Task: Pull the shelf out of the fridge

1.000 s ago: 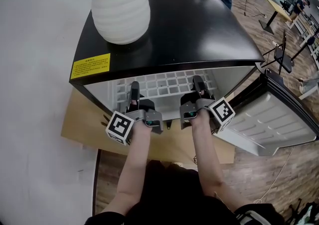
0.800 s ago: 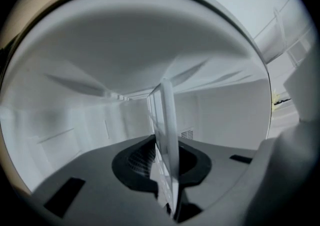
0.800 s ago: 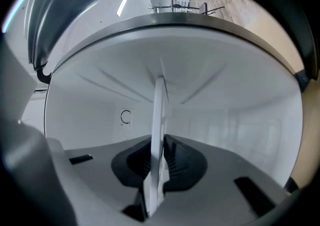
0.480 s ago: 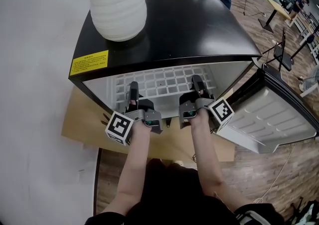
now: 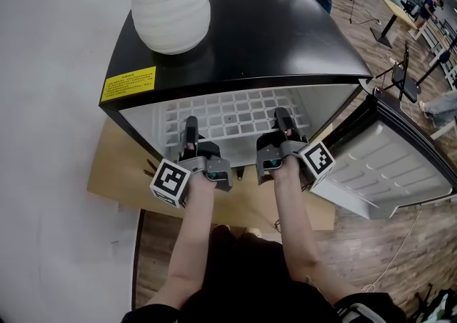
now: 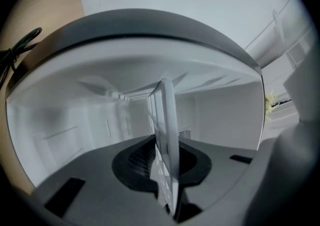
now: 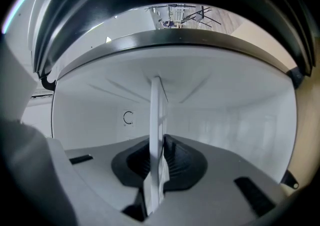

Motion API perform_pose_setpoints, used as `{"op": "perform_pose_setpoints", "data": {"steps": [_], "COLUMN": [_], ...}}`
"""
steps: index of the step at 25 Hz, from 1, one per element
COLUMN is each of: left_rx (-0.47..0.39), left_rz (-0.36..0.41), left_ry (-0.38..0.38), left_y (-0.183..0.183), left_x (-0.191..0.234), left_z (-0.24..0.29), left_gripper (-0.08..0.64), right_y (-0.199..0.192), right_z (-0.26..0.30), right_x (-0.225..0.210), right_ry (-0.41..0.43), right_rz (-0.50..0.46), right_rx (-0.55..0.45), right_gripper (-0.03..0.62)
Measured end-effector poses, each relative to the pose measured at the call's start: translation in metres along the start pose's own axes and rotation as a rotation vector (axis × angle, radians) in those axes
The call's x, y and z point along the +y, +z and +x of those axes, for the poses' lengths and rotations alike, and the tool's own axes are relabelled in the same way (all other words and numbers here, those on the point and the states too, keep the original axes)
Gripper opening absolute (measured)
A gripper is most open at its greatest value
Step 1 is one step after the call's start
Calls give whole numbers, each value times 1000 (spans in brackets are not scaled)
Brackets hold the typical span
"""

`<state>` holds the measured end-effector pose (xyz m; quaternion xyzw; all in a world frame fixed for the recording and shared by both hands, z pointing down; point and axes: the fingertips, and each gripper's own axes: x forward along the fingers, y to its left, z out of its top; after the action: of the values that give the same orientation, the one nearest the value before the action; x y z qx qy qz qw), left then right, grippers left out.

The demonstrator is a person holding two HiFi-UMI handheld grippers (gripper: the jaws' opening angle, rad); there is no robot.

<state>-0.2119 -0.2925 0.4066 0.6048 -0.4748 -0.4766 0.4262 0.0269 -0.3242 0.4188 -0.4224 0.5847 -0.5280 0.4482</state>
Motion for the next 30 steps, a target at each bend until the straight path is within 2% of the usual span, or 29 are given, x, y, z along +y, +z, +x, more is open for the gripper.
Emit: {"op": "perform_pose_setpoints", "data": {"steps": [30], "left_rx": [12], "left_rz": [13], "left_ry": [-2], "left_y": [-1], "left_x": [-2], "left_z": [2], "left_gripper": [52], "right_y": [1], "right_z": [0], "right_x": [2], "right_ry": [13], "right_rz": [-6], "right_rx": [-11], "right_gripper": [15]}}
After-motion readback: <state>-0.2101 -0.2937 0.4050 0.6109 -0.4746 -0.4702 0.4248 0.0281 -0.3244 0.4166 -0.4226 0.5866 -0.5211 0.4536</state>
